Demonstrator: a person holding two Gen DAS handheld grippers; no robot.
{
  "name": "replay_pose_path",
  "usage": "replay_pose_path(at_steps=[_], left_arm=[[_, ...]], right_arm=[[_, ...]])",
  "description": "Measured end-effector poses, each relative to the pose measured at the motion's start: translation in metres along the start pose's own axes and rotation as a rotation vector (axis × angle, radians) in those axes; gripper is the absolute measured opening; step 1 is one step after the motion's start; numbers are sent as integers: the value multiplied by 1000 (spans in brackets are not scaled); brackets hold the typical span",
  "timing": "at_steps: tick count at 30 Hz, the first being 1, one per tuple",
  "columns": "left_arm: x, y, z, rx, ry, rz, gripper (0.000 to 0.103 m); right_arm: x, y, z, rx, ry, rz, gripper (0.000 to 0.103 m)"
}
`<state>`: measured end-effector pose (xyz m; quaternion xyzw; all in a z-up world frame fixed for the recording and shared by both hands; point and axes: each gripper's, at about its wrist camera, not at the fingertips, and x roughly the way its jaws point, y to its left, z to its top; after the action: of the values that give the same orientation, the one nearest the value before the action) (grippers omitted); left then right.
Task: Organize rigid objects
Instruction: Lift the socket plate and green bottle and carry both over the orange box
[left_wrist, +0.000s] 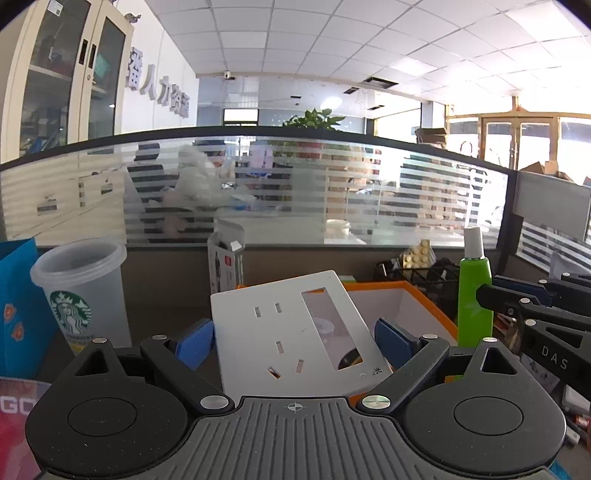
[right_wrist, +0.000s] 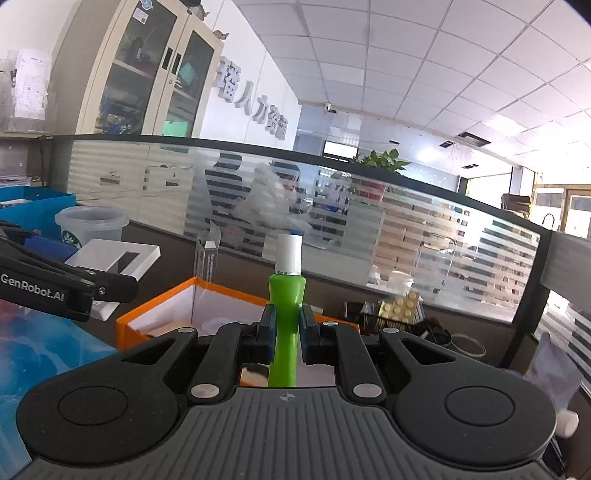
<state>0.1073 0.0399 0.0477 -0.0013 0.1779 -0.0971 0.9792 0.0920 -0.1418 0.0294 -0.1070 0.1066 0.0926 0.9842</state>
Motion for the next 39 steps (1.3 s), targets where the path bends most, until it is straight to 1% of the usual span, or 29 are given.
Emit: replay_pose_path(at_steps=[13, 22, 31, 39], left_arm=[[35, 1, 25, 3, 0, 12, 94], [66, -2, 35, 6, 24, 10, 94], [99, -2, 38, 3, 54, 18, 94], [127, -5, 29, 5, 103, 18, 94]], right_arm=[[37, -5, 26, -17, -10, 18, 11], [65, -14, 35, -14, -7, 18, 11], [93, -23, 33, -6, 15, 14, 11], [117, -25, 22, 10, 50, 15, 11]])
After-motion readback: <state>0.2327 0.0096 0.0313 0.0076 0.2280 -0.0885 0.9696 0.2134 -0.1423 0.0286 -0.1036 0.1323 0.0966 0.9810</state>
